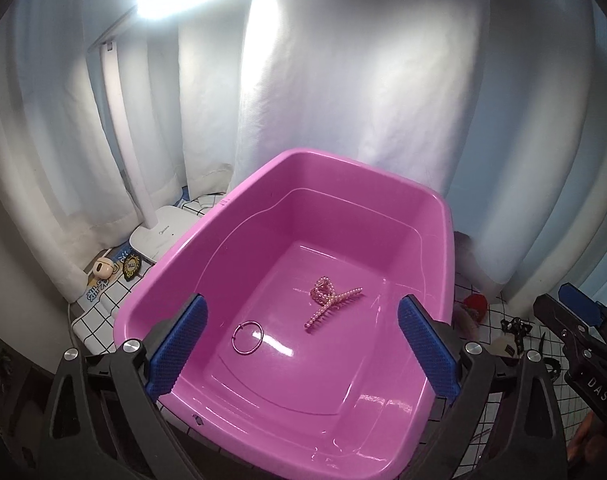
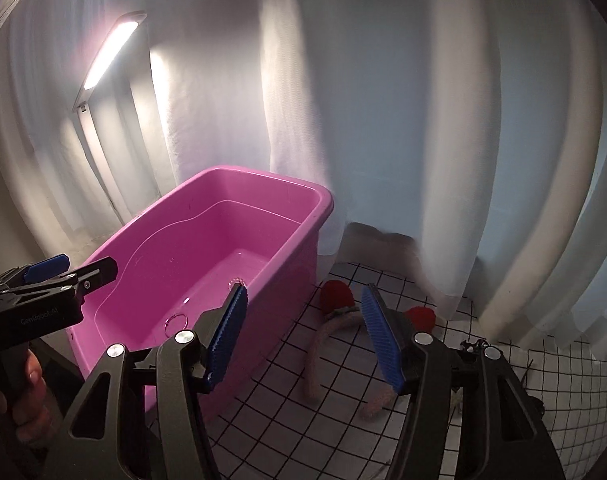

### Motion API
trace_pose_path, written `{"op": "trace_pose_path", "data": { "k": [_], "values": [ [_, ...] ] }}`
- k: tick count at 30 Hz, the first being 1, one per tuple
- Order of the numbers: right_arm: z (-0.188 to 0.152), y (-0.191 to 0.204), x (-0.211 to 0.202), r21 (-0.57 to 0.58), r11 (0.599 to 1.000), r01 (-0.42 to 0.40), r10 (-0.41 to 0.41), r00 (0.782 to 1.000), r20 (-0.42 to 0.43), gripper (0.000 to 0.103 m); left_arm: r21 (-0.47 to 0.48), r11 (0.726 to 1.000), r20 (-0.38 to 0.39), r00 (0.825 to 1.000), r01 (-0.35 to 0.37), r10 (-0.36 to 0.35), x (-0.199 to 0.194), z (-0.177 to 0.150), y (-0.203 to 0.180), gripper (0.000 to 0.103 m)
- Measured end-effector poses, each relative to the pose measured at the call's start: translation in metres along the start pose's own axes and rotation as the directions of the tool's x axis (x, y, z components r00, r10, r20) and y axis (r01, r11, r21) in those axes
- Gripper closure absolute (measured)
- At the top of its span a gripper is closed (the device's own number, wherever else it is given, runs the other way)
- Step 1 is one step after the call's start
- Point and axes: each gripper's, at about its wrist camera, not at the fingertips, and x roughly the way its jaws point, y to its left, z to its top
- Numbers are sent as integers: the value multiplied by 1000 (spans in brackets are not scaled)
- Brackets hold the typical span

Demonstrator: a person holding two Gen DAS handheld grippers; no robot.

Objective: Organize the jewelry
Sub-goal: 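Move both open tools back from the basin toward the table items, then grasp the dark hair pins with the left tool while the right tool grasps the large silver ring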

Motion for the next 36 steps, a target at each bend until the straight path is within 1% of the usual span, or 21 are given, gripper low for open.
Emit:
{"op": "trace_pose_path", "data": {
  "k": [3,5,9,12,15,19,23,26,31,36],
  "values": [
    [-26,-42,-27,71,994,78,-77,997,-13,44,53,997,18,999,49,-50,-10,-7,-26,8],
    [-46,-69,-43,119,984,135,-132,991,-32,43,90,992,19,996,90,-92,-15,-14,-45,7],
    [-88,-113,-66,191,953,237,-222,970,-98,43,164,967,-7,981,193,-194,-20,-29,-84,7],
    [-121,-134,-75,239,931,276,-246,958,-149,43,220,941,-46,967,255,-251,-17,-45,-113,7],
    [-151,-138,-71,273,918,287,-237,950,-203,43,256,918,-112,952,304,-285,-7,-63,-136,7],
    [-188,-134,-60,293,914,281,-203,941,-269,43,294,896,-206,937,333,-281,11,-95,-160,7],
    [-219,-127,-40,309,915,260,-160,936,-314,43,321,879,-291,920,353,-264,33,-127,-172,7],
    [-240,-123,-27,332,912,241,-121,931,-343,43,341,869,-338,910,358,-242,50,-150,-177,7],
    [-263,-114,-10,325,915,240,-106,919,-381,43,352,862,-393,893,365,-218,77,-178,-180,7],
    [-271,-108,3,324,920,221,-84,918,-388,43,357,857,-413,886,372,-212,93,-192,-182,7]
  ]
}}
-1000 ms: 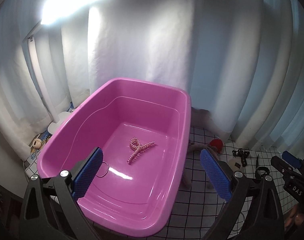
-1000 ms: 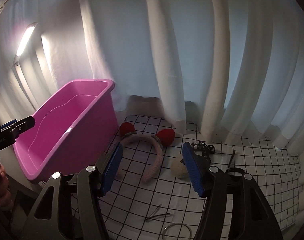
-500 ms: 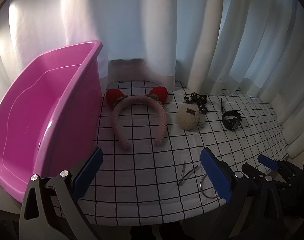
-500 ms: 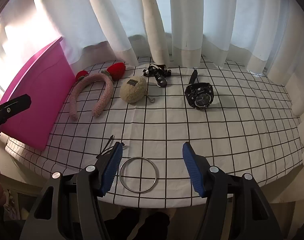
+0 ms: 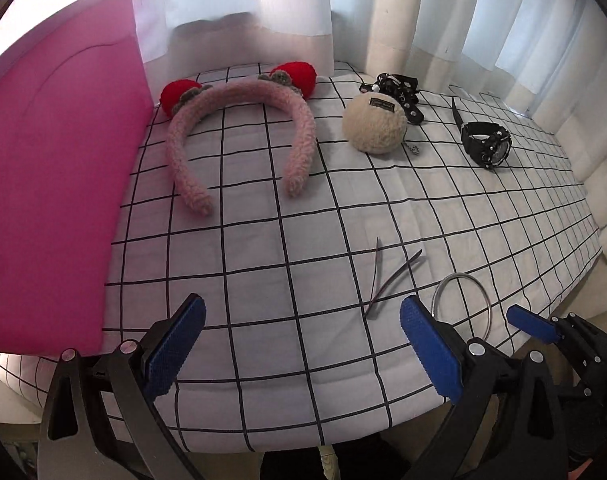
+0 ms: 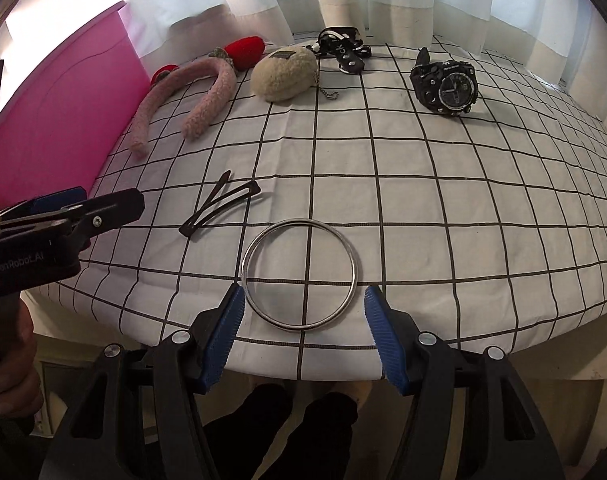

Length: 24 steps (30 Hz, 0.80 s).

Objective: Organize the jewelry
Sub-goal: 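Grasp the dark hair pins with the left tool while the right tool grasps the large silver ring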

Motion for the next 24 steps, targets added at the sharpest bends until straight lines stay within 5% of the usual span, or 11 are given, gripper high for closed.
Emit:
{"op": "trace_pose_path", "data": {
  "k": [24],
  "values": [
    [7,-2,21,-76,990,120,-118,992,42,42,13,1000,-26,1000,-7,7,32,-3,-12,7]
  ]
}}
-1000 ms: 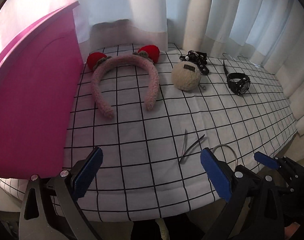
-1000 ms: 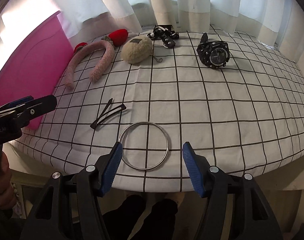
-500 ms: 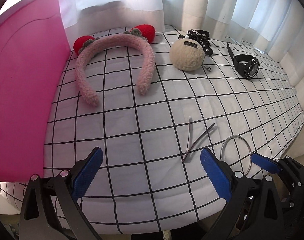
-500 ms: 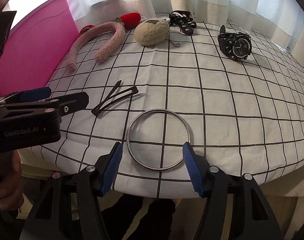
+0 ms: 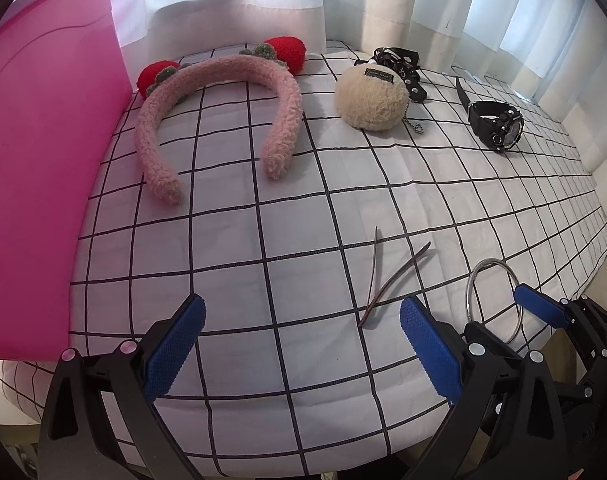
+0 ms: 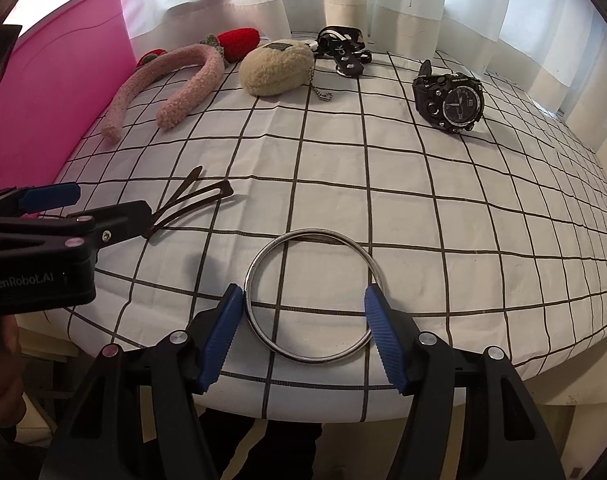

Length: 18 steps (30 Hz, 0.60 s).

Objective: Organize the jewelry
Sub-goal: 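Grasp the dark hair pins with the left tool while the right tool grasps the large silver ring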

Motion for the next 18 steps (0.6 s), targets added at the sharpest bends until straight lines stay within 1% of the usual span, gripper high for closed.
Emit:
{"op": "trace_pose_path", "data": {
  "k": [2,6,13,18],
  "values": [
    [2,-7,1,6,1000,20,-20,1000,1,41,0,1000,2,1000,2,-2,1,0,-2,7],
    [6,-21,4,26,999,40,-40,999,-4,35,3,1000,-3,1000,10,-10,6,-1,-10,7],
    [5,-31,2,26,997,79,-79,997,-9,35,4,1000,-4,1000,16,-16,13,1,-22,7],
    [1,-39,-3,42,996,78,-78,997,-2,33,9,1000,-14,1000,18,-18,18,0,-29,7]
  ]
}}
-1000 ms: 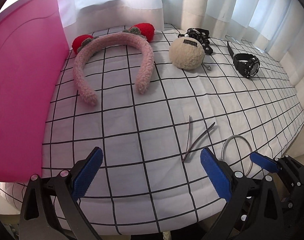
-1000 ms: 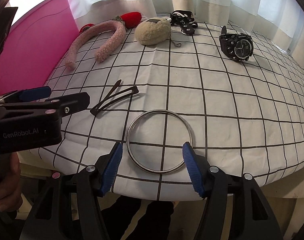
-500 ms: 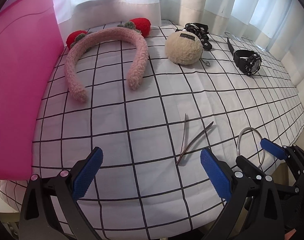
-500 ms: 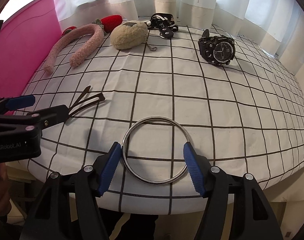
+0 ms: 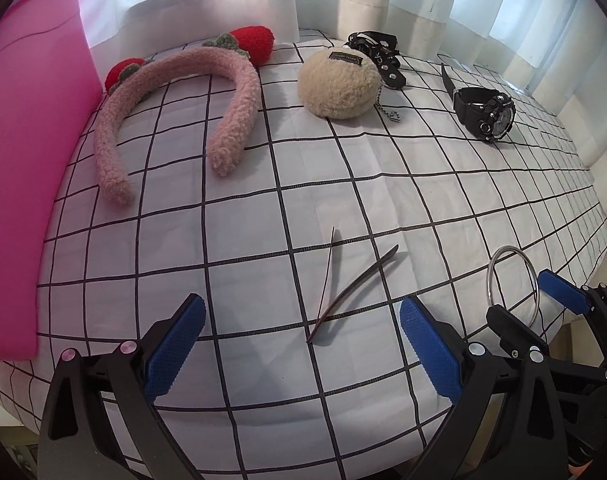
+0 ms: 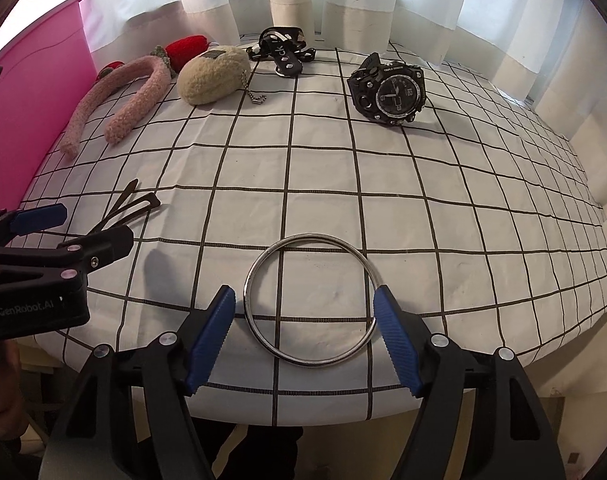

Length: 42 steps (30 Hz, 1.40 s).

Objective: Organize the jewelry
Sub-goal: 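Grasp the dark hair pins with the left tool while the right tool grasps the large silver ring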

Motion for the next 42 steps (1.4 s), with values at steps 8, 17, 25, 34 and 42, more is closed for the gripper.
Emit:
{"op": "trace_pose_path", "data": {
  "k": [8,17,25,34,42],
  "values": [
    [-4,-13,4,44,999,-15,15,1000,-4,26,2,1000,-5,1000,-15,15,5,-1,-4,7],
    [4,-9,11,23,999,-40,41,999,-14,18,28,998,-5,999,-47,47,8,-1,-9,6],
    [2,-10,13,20,1000,-18,18,1000,11,14,15,998,17,998,-64,63,10,-1,-12,5],
    [1,-9,12,20,999,-25,25,1000,11,15,36,998,42,998,-52,51,5,-6,-16,16],
    [1,-7,8,14,1000,-26,26,1000,18,31,53,998,67,997,-38,34,-4,-2,-17,66]
  ]
}}
